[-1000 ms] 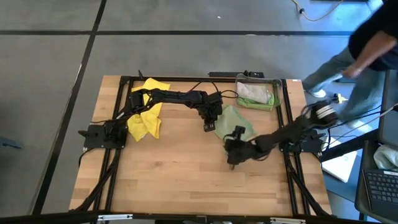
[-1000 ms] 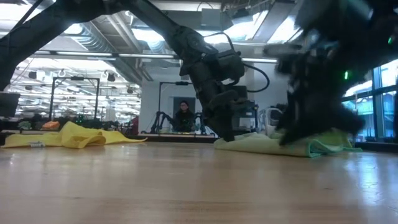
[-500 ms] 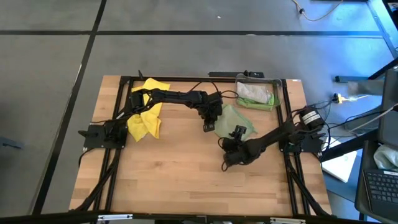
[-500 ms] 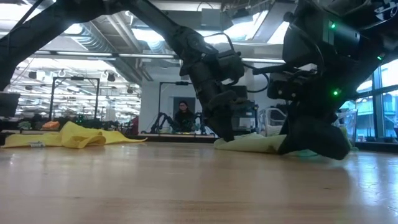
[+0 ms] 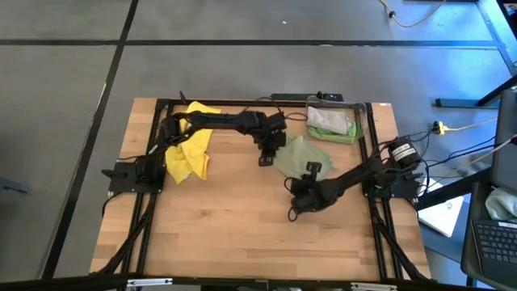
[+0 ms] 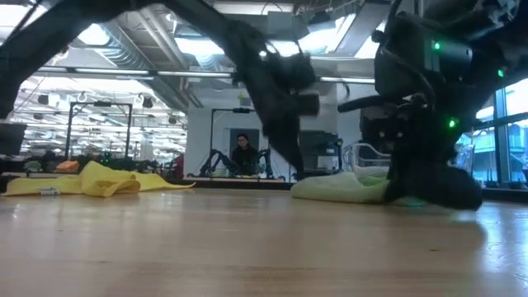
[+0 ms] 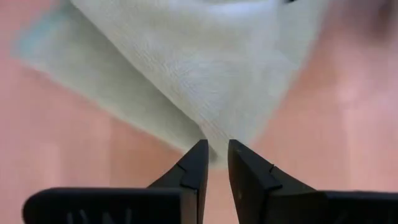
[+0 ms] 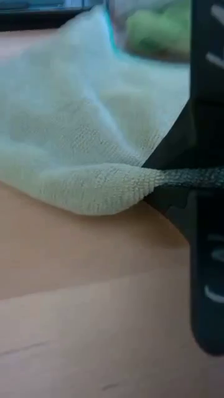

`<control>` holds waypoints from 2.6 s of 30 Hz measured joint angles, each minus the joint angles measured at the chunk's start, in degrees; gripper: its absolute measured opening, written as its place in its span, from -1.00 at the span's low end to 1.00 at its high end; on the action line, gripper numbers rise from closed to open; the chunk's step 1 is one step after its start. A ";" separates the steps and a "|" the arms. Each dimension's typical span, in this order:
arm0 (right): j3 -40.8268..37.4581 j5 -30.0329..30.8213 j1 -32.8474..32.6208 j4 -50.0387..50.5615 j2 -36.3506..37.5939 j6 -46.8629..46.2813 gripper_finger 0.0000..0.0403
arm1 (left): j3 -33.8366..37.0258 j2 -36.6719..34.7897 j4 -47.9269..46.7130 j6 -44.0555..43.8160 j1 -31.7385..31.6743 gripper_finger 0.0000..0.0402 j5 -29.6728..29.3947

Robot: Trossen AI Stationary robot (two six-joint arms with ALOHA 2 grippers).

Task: Fold microfiber towels
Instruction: Put the light green cloth into the transparent bin

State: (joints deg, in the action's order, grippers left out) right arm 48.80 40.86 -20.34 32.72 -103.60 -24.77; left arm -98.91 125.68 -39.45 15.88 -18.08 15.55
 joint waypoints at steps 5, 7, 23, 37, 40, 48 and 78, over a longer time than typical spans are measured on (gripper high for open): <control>6.87 2.58 -0.02 13.39 2.82 -0.04 -0.92 | -0.06 -6.94 -2.84 2.96 -1.70 -0.73 -0.07; 9.40 4.05 -0.02 17.92 4.06 -0.03 -0.92 | -0.02 -9.65 -4.45 2.97 -2.49 -0.73 -0.47; 20.10 10.77 6.50 37.52 28.79 4.82 -0.92 | -0.04 -23.79 -15.12 12.78 -13.04 -0.73 13.15; 20.08 10.08 24.86 34.07 38.81 22.63 -0.92 | 11.28 -23.79 -7.36 15.34 -19.26 -0.73 18.24; 20.08 9.02 26.62 31.49 38.23 25.31 -0.92 | 14.58 -23.79 -4.18 14.80 -20.53 -0.73 19.77; 20.08 -3.20 33.80 28.83 36.69 24.32 -0.92 | 18.53 -23.75 1.83 14.57 -23.47 -0.73 22.81; 13.68 -17.45 71.29 18.35 24.07 33.56 -0.88 | 18.60 -24.14 1.34 15.76 -24.51 -0.73 23.15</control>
State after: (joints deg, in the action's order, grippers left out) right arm 62.48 23.41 50.95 51.06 -79.53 8.80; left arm -80.31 101.54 -38.10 31.64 -42.59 38.70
